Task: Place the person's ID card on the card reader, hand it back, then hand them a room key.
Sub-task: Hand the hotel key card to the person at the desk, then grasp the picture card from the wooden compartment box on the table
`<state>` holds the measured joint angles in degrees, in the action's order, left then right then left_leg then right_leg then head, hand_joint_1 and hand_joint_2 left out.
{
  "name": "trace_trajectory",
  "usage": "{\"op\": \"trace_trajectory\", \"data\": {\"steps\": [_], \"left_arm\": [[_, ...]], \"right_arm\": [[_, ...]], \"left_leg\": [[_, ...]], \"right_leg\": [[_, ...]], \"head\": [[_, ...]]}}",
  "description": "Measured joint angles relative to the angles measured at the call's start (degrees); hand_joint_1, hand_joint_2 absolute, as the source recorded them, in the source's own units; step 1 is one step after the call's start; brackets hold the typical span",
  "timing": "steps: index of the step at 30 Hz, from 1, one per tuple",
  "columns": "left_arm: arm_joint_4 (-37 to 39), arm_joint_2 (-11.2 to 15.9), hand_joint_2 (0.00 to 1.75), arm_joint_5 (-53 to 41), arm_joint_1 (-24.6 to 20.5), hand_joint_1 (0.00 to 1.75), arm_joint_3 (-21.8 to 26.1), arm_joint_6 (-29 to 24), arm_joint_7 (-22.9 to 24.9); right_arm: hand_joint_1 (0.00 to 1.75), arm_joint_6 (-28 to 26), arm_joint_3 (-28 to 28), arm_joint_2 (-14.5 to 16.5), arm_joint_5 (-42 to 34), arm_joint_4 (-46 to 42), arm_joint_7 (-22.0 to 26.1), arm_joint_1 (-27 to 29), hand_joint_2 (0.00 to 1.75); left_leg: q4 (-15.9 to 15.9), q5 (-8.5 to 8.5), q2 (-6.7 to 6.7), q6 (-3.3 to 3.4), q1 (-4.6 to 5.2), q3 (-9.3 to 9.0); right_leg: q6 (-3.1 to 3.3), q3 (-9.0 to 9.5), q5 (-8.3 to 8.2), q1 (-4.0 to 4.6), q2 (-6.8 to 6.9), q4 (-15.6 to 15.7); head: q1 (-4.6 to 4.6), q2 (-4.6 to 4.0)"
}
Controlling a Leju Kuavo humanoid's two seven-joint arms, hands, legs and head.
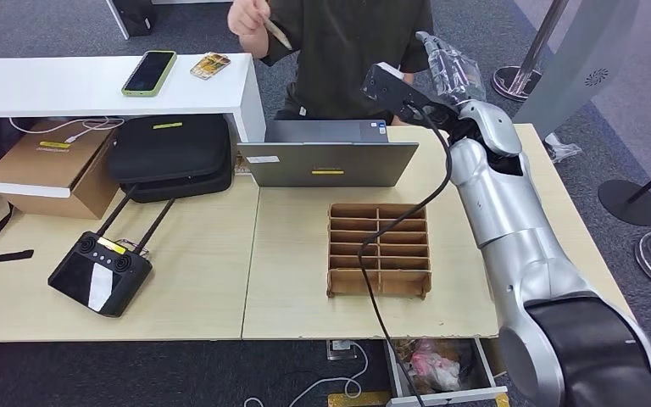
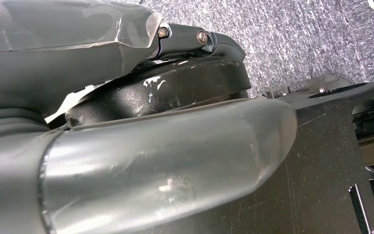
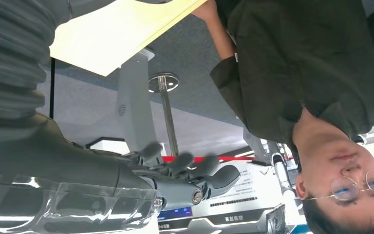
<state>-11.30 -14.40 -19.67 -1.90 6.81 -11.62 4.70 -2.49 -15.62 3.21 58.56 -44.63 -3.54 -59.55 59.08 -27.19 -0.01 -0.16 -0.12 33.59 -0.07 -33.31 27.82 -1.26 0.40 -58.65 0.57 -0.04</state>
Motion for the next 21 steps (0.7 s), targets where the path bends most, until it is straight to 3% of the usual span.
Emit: {"op": "trace_trajectory", "data": {"steps": [11,21], "left_arm": [[0.0,0.0,0.00,0.2,0.0,0.00,0.0,-0.2,0.0],[0.0,0.0,0.00,1.1,0.1,0.00,0.0,-0.2,-0.3]], "right_arm": [[0.00,-0.6,0.5,-0.3,0.2,0.0,0.7,1.1,1.75],[0.00,0.3,1.9,-3.8,0.5,-0.8,2.8,2.9,1.75]], "left_leg": [[0.0,0.00,0.00,0.00,0.00,-0.01],[0.0,0.00,0.01,0.00,0.02,0.01]], "right_leg": [[0.00,-0.01,0.00,0.00,0.00,0.0],[0.00,-0.01,0.00,-0.01,0.02,0.0]], "head": [[0.00,0.00],[0.00,0.00]]}}
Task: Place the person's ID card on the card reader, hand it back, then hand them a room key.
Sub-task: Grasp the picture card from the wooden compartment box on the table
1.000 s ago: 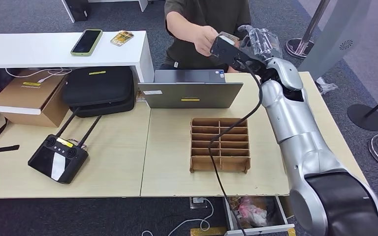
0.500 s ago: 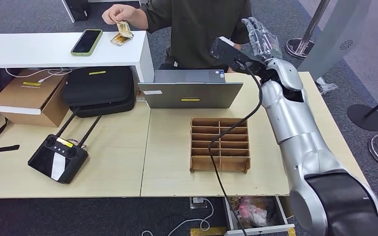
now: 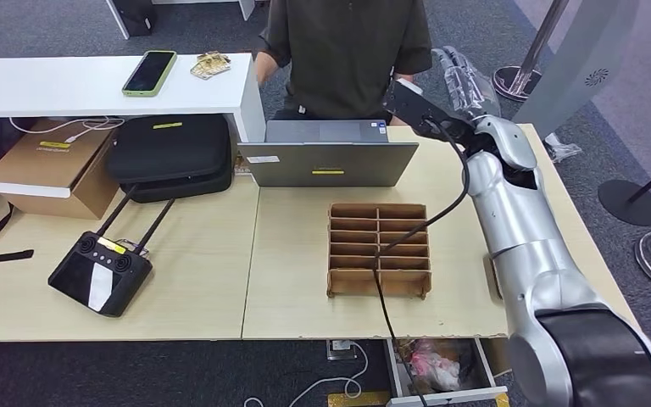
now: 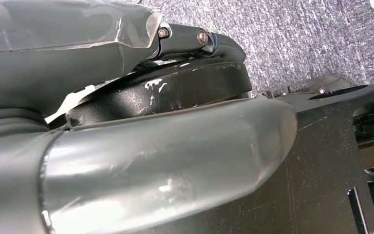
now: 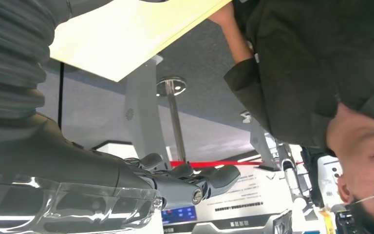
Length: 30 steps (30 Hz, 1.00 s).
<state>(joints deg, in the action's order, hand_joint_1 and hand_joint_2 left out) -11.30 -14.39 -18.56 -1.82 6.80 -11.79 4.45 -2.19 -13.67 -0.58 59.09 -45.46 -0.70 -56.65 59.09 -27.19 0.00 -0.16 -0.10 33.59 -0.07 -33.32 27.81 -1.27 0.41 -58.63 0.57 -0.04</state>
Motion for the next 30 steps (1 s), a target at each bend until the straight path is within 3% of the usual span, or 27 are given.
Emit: {"op": "trace_trajectory", "data": {"steps": [8,15,23,30], "left_arm": [[0.0,0.1,0.00,1.4,0.1,0.00,0.1,0.4,-1.1],[0.0,0.2,0.00,2.1,0.2,0.00,0.3,0.7,-1.9],[0.0,0.3,0.00,3.9,0.4,0.00,0.9,1.7,-2.8],[0.0,0.3,0.00,5.5,0.6,0.00,1.9,2.4,-3.5]], "right_arm": [[0.00,3.5,-1.6,-4.6,8.5,1.8,-0.7,-3.5,1.75],[0.00,5.8,-4.6,-9.0,11.5,4.8,0.0,-7.4,1.75],[0.00,7.5,-7.5,-12.8,11.1,7.5,3.1,-9.7,1.75],[0.00,7.5,-10.0,-16.2,6.4,7.8,3.8,-9.4,1.75]], "left_leg": [[0.0,0.00,0.00,0.00,0.00,0.02],[0.0,0.00,0.01,0.00,0.01,0.02],[0.0,0.00,0.01,0.01,0.01,0.02],[0.0,-0.01,0.03,0.01,0.00,0.02]], "right_leg": [[0.00,0.00,-0.01,-0.01,0.00,0.0],[0.00,0.00,-0.01,0.00,0.01,0.0],[0.00,0.00,-0.01,0.00,0.02,0.0],[0.00,0.00,-0.01,-0.01,0.03,0.0]], "head": [[0.00,0.00],[0.01,0.00],[0.01,0.00],[0.01,0.00]]}}
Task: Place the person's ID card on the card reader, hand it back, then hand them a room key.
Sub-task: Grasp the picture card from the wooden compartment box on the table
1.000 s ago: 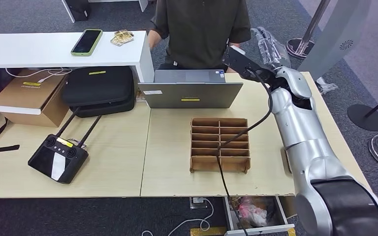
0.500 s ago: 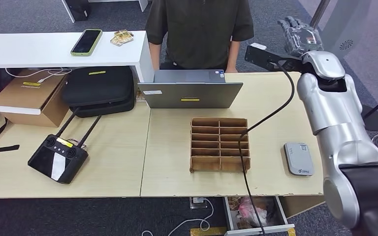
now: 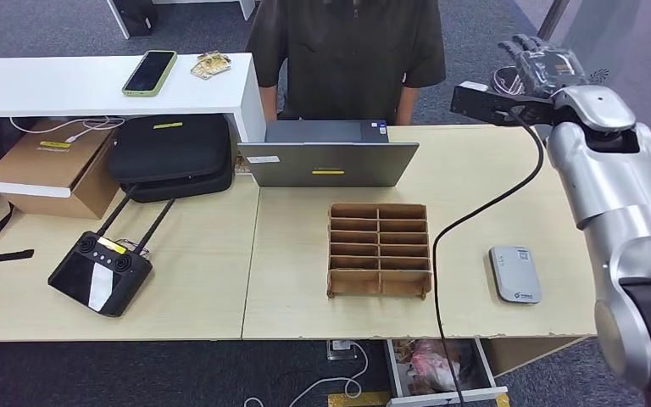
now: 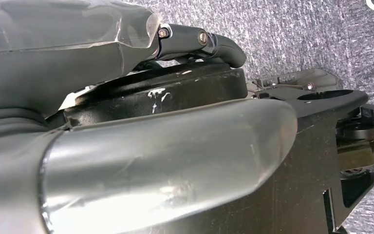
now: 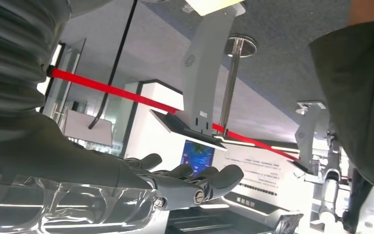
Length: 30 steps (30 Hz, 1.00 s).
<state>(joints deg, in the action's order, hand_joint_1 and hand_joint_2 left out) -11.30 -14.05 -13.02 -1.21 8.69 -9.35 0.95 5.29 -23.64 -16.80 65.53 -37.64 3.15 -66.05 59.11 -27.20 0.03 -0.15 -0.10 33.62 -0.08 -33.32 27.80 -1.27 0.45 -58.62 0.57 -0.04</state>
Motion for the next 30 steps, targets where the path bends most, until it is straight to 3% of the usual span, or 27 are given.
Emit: {"op": "trace_trajectory", "data": {"steps": [11,21,30], "left_arm": [[0.0,0.0,0.00,0.5,0.0,0.00,0.9,-0.1,-0.1],[0.0,0.1,0.00,0.9,0.1,0.00,1.0,-0.3,-0.3],[0.0,0.1,0.00,1.4,0.1,0.00,1.2,-0.2,-0.6]], "right_arm": [[0.00,-0.1,-2.3,-4.2,-3.4,-1.9,-0.9,2.2,1.75],[0.00,-0.8,1.5,-13.7,-8.7,-15.7,-3.2,18.5,1.75],[0.00,-0.2,4.6,-17.1,-9.4,-22.1,-3.5,24.9,1.75]], "left_leg": [[0.0,0.00,0.06,0.00,0.00,-0.02],[0.0,-0.06,0.18,0.08,0.00,0.07],[0.0,-0.05,0.16,0.07,0.00,0.05]], "right_leg": [[0.00,0.01,0.00,0.01,0.06,0.0],[-0.01,0.04,0.01,-0.01,0.17,0.1],[-0.01,0.04,0.01,0.01,0.12,0.1]], "head": [[0.00,0.00],[-0.05,0.00],[-0.06,0.00]]}}
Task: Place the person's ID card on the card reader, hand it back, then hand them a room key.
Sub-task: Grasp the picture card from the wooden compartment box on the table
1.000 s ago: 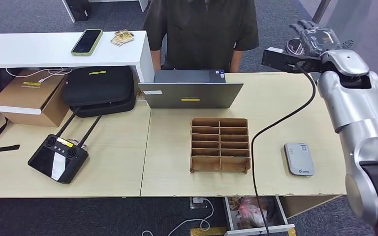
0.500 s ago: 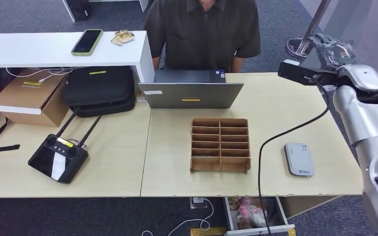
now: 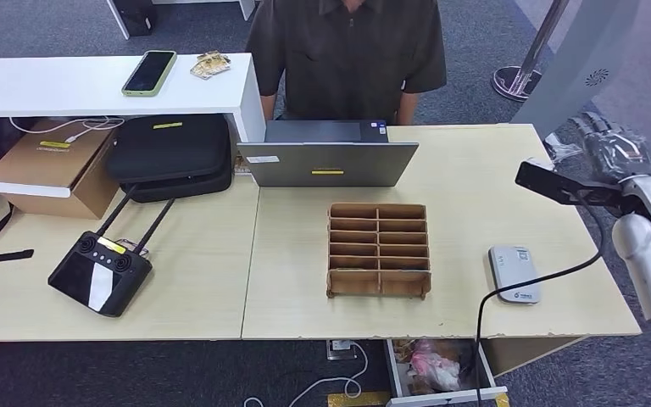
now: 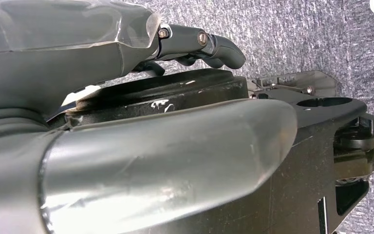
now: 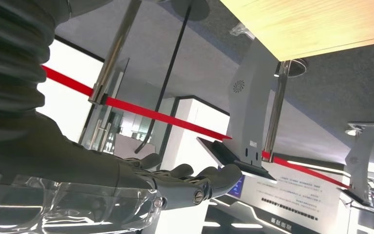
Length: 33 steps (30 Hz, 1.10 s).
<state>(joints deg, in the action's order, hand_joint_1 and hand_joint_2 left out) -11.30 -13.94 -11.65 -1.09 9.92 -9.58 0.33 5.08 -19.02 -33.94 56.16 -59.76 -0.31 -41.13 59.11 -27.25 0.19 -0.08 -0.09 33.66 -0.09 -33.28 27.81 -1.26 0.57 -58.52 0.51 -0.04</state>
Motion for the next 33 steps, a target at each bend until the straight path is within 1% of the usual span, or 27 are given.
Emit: {"op": "trace_trajectory", "data": {"steps": [4,7,9,13,17,19,22,27,29,33], "left_arm": [[0.0,0.0,0.00,0.2,0.0,0.00,0.0,0.0,-0.1],[0.0,0.0,0.00,0.2,0.0,0.00,0.0,-0.2,-0.3],[0.0,0.0,0.00,0.1,0.0,0.00,0.0,-0.4,-0.5],[0.0,-0.1,0.00,-0.5,0.0,0.00,0.0,-0.9,-0.7],[0.0,-0.1,0.00,-1.0,0.0,0.00,0.0,-1.3,-0.7],[0.0,-0.1,0.00,-1.3,0.0,0.00,0.0,-1.6,-0.7],[0.0,-0.2,0.00,-1.8,0.0,0.00,0.0,-2.1,-0.7],[0.0,-0.2,0.00,-3.1,0.0,0.00,0.0,-2.7,-0.1],[-0.1,-0.3,0.00,-3.7,0.0,0.00,0.0,-2.9,0.5],[-0.3,-0.3,0.00,-4.7,0.0,0.00,-0.1,-2.9,1.6]], "right_arm": [[0.00,0.3,0.7,-0.6,-0.3,-1.2,-0.1,1.2,1.75],[0.00,0.2,2.1,-0.8,-0.3,-3.0,-0.6,3.9,1.75],[0.00,0.1,4.0,-0.8,0.2,-5.6,-1.3,7.5,1.75],[0.00,0.1,9.3,-0.7,1.9,-11.8,-3.0,16.4,1.75],[0.00,0.2,15.2,-0.3,2.0,-18.0,-3.2,25.5,1.75],[0.00,0.4,17.8,0.4,2.3,-20.8,-3.5,29.5,1.75],[0.00,0.7,21.1,3.0,4.3,-24.9,-4.3,35.0,1.75],[0.00,0.8,25.1,11.4,9.2,-32.4,-5.9,43.5,1.75],[0.00,1.1,26.1,14.1,10.0,-34.5,-6.1,45.8,1.75],[0.00,1.5,27.9,18.4,11.1,-37.0,-6.0,49.1,1.75]], "left_leg": [[0.0,0.00,0.01,0.00,-0.01,-0.01],[0.0,0.00,0.03,0.00,-0.02,0.00],[0.0,0.00,0.11,0.00,-0.02,0.03],[0.0,-0.02,0.35,0.02,-0.02,0.12],[0.0,-0.07,0.43,0.08,-0.02,0.17],[0.0,-0.10,0.41,0.10,-0.02,0.16],[0.0,-0.11,0.39,0.11,-0.03,0.13],[-0.1,-0.11,0.35,0.10,-0.04,0.09],[-0.1,-0.11,0.32,0.10,-0.04,0.08],[-0.1,-0.11,0.23,0.10,-0.04,0.06]], "right_leg": [[0.00,0.00,0.00,0.00,0.02,0.0],[0.00,0.01,0.01,0.00,0.06,0.0],[-0.03,0.02,0.04,0.00,0.15,0.0],[-0.10,0.02,0.11,-0.01,0.34,0.0],[-0.12,0.02,0.14,-0.02,0.40,0.1],[-0.10,0.02,0.15,-0.01,0.39,0.1],[-0.08,0.01,0.17,0.00,0.37,0.1],[0.00,0.01,0.22,0.04,0.36,0.0],[0.01,0.00,0.23,0.03,0.34,0.0],[0.01,0.00,0.23,0.01,0.28,0.0]], "head": [[-0.01,0.00],[0.00,0.00],[0.00,0.00],[-0.01,0.00],[0.00,0.00],[-0.01,0.00],[0.01,0.00],[0.00,0.00],[0.00,0.00],[0.01,0.00]]}}
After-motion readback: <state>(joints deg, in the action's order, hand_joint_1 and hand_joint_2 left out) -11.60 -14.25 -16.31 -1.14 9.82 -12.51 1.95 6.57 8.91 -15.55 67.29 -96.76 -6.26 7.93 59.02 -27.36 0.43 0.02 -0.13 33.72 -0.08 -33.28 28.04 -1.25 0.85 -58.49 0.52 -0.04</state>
